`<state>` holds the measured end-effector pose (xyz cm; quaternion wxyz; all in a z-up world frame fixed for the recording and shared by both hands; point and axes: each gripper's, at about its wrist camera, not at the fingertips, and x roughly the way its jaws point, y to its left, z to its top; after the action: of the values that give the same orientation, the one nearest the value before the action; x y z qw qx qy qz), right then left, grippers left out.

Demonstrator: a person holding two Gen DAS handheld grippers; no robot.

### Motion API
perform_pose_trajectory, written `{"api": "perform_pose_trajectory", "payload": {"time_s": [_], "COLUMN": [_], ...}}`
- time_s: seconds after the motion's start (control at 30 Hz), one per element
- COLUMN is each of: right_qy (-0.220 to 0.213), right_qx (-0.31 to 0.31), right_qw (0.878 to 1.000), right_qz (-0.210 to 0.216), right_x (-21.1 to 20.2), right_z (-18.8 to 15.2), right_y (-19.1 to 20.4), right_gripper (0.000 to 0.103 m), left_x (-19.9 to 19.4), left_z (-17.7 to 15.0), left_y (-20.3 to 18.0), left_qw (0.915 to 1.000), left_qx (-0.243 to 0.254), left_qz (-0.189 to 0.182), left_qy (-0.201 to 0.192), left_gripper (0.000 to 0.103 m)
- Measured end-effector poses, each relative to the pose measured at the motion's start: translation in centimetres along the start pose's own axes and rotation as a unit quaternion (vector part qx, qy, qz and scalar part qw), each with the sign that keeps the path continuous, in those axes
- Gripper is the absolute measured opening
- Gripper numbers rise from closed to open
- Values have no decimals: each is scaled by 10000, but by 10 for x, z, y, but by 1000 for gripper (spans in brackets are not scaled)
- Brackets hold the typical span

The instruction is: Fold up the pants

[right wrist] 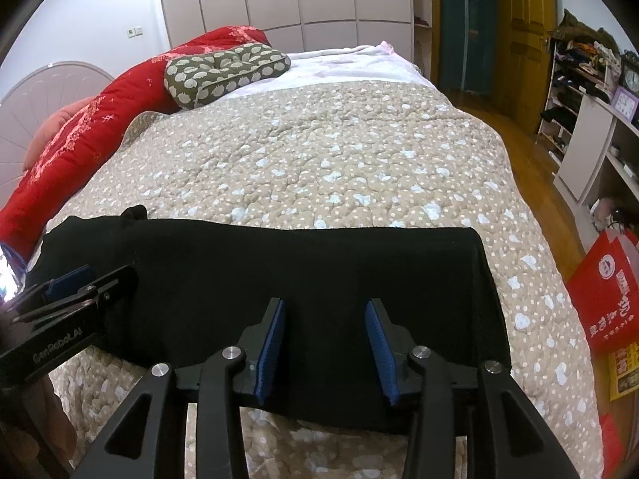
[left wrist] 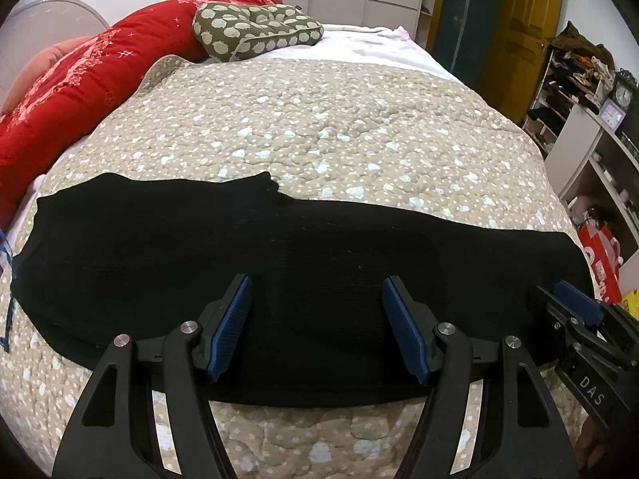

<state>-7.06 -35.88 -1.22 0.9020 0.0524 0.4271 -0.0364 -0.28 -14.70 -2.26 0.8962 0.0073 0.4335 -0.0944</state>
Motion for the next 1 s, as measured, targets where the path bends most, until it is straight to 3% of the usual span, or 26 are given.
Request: {"api": "perform_pose_trajectory", "payload": {"time_s": [0.3, 0.4, 0.63, 0.77, 0.9, 1.0], "right_qy": [-72, 130, -71, 116, 29, 84], "right_qx": [67, 95, 178, -126, -20, 158], "right_qw": [9999, 9999, 9998, 9986, 9990, 9992], "right_qz": [-110, -8, -78, -500, -456, -360], "right_x": [-13, -5, -20, 4, 13, 6], "right_z": [-6, -9, -4, 0, 12, 15], "right_y": [-26, -36, -55, -49, -58, -71], "right_gripper": [45, 45, 46, 46, 46, 46], "left_x": [10, 13, 15, 20, 23, 22], "left_z": [-1, 0, 10, 12, 14, 20], "left_y": [-12, -20, -32, -42, -53, -60], "left_qw": [9997, 9994, 9982, 9977, 9969, 9953], "left_qx": [102, 277, 325, 459, 620, 712], "left_qz": [-143, -115, -418, -352, -331, -554], "left_qy": [158, 167, 289, 342, 357, 356], "left_gripper": [68, 75, 75, 76, 77, 77]}}
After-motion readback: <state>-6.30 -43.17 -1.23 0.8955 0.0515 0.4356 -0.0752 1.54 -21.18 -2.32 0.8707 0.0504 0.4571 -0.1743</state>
